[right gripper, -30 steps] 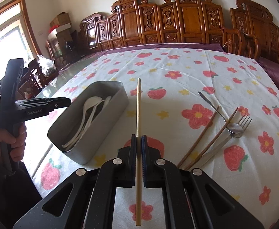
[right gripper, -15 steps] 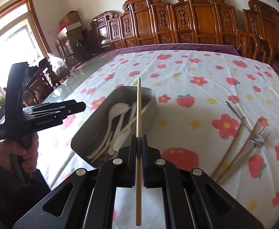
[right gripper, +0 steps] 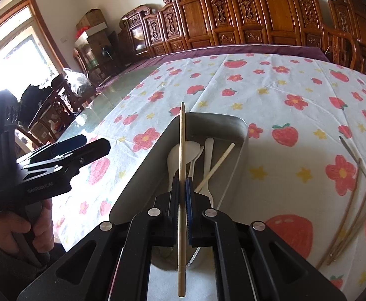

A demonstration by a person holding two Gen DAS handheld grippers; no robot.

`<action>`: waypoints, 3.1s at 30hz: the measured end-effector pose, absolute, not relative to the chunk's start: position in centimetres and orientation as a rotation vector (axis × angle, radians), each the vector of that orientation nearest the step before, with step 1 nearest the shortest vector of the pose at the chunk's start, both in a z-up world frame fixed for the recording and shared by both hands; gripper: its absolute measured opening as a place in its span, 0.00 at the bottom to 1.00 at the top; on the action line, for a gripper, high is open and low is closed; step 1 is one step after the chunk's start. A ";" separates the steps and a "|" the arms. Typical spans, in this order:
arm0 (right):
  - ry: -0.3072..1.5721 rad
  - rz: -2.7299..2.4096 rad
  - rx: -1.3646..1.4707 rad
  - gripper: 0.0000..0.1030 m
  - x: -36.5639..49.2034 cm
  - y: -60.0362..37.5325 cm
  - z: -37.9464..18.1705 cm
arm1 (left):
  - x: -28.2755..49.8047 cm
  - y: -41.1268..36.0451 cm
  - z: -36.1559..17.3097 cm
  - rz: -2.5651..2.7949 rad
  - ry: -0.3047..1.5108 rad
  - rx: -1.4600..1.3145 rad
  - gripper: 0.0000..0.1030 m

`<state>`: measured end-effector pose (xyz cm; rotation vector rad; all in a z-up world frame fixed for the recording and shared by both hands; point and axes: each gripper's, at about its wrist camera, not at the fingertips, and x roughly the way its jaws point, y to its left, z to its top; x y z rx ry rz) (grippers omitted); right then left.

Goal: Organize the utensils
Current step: 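Lower the bamboo chopstick into the tray and open the right tool, then grasp a dark wooden chopstick with the left tool while the right tool returns to the pile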

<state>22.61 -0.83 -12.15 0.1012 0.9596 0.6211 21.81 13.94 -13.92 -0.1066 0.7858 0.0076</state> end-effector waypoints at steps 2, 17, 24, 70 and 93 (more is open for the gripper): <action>0.976 0.617 0.121 0.06 23.3 -0.1 -12.6 | 21.8 14.6 -13.9 0.007 0.787 -0.131 0.79; 1.053 0.581 0.141 0.09 25.3 2.0 -15.7 | 21.7 15.0 -13.8 0.023 0.787 -0.130 0.79; 1.003 0.647 0.111 0.09 24.2 2.1 -15.1 | 21.7 14.7 -14.0 0.027 0.790 -0.121 0.79; 0.869 0.189 0.056 0.18 23.0 -25.8 -16.1 | 22.0 -8.6 -17.6 -0.311 0.871 0.159 0.73; 0.860 0.182 0.110 0.18 23.2 -26.9 -15.8 | 28.0 -16.7 -22.8 -0.411 1.007 0.196 0.21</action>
